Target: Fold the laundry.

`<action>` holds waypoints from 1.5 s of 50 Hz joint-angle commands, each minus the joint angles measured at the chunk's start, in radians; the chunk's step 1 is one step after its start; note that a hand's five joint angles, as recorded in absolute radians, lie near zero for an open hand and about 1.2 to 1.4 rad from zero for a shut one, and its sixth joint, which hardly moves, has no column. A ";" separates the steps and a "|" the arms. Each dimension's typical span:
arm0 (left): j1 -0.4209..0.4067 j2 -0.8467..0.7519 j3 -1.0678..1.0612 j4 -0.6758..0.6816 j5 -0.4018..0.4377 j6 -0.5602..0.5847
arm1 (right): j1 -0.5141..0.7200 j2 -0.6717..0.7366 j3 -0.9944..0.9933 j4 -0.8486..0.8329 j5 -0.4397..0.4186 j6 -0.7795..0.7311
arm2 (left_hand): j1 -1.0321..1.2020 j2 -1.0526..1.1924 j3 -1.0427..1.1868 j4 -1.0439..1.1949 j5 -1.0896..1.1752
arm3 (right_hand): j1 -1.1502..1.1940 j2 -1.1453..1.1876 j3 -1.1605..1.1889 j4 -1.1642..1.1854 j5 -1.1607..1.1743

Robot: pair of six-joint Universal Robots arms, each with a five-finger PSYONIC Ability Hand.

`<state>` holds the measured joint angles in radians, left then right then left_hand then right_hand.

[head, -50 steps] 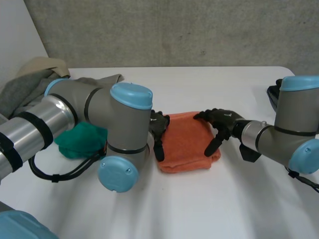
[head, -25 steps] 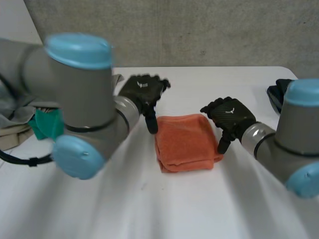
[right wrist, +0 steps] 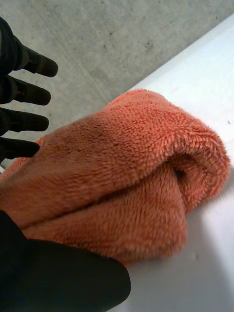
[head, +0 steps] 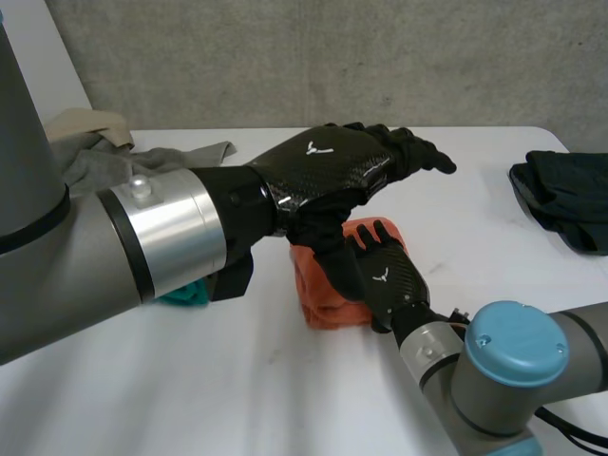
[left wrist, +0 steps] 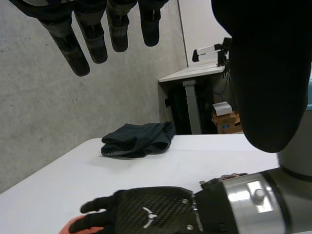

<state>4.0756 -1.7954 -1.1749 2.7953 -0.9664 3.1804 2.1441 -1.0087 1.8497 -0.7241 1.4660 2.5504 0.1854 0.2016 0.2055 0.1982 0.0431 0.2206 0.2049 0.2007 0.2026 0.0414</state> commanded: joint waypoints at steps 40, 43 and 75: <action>0.040 0.048 -0.063 0.036 -0.018 -0.019 | -0.073 0.150 -0.306 0.143 -0.004 0.105 | -0.011 -0.027 -0.031 -0.024 -0.043 | 0.437 0.453 0.457 0.455 0.442; 0.042 0.048 -0.066 0.038 -0.018 -0.019 | -0.079 0.133 -0.305 0.118 -0.009 0.134 | -0.011 -0.027 -0.031 -0.024 -0.043 | 0.989 1.005 1.009 1.007 0.994; 0.012 0.059 0.035 0.101 -0.066 -0.102 | -0.634 0.145 -0.834 0.057 -0.196 0.389 | -0.011 -0.027 -0.031 -0.024 -0.043 | 1.176 1.191 1.196 1.194 1.180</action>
<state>4.1036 -1.7311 -1.1439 2.8901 -1.0261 3.0874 1.6678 -0.9357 1.1338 -0.6626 1.3387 2.8675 0.1854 0.2016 0.2055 0.1982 0.0431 1.0095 1.1317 1.1483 1.1903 0.8881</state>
